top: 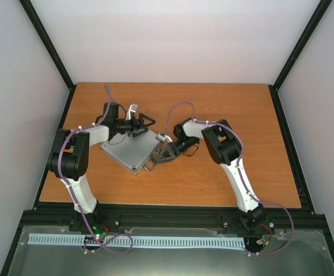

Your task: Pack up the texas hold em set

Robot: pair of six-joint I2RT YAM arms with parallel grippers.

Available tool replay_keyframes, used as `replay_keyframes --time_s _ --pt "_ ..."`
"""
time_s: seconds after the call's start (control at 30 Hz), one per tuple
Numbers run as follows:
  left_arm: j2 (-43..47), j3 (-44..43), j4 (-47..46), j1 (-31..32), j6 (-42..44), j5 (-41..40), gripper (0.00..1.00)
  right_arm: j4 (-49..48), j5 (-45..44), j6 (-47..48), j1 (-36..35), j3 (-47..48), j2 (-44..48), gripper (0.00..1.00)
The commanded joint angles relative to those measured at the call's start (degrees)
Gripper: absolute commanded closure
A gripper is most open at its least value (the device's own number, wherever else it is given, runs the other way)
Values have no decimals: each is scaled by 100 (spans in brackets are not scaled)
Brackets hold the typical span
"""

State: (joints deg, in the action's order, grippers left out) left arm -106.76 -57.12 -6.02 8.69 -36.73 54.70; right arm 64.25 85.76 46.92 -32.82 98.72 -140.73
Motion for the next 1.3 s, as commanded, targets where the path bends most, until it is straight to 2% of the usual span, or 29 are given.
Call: replay_keyframes --time_s 0.0,0.23,0.4,0.73,0.93,0.97,1.0,1.03,1.07,1.17,1.2,1.27 --pt "-859 585 1446 10 -96 -1347 0 2239 1145 110 -601 -516 -2 0" --pt "-841 610 1429 1 -141 -1398 0 2232 1140 -59 -691 -504 308 0" --pt "-638 470 1664 1 -17 -1507 0 2232 1132 -159 -540 -655 895 0" --pt "-88 34 2302 1 128 -1714 0 2222 1004 -640 192 -884 2551 0" --pt "58 -432 2989 1 307 -1815 0 2141 440 -1021 690 -378 2994 0" --pt "52 -549 3150 1 399 -1851 0 1764 -23 -1614 762 -287 3098 0" --pt "49 -683 3297 1 483 -1882 0 774 -1164 -2916 774 -310 3300 0" --pt "46 -819 3570 1 565 -1931 0 -343 -2983 -4152 701 -422 3689 0" --pt "33 -965 3737 1 657 -1979 0 -710 -4672 -4475 621 -285 3919 0" --pt "-48 -1320 4077 4 798 -2043 0 97 -7515 -4844 795 993 3450 0" --pt "-94 -1417 4139 2 811 -2021 0 335 -8203 -5081 806 1403 3199 0" --pt "-161 -1540 4168 2 792 -1980 0 337 -9216 -5303 757 1628 3019 0"
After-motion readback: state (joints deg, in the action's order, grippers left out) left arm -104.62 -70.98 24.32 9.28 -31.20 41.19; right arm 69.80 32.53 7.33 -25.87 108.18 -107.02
